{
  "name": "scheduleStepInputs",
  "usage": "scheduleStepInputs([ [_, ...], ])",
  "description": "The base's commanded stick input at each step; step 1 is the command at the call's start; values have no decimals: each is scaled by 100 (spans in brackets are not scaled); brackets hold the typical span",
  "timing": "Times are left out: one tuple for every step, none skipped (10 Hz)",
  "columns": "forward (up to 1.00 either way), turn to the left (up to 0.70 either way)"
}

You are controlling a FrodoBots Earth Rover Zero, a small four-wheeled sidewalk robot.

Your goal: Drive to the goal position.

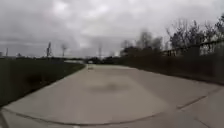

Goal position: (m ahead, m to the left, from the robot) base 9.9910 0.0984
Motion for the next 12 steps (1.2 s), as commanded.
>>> scheduleStepInputs([
  [100, 0],
  [100, 0],
  [100, 0],
  [100, 0],
  [100, 0],
  [100, 0],
  [100, 0],
  [100, 0],
  [100, 0],
  [100, 0],
  [100, 0],
  [100, 18],
])
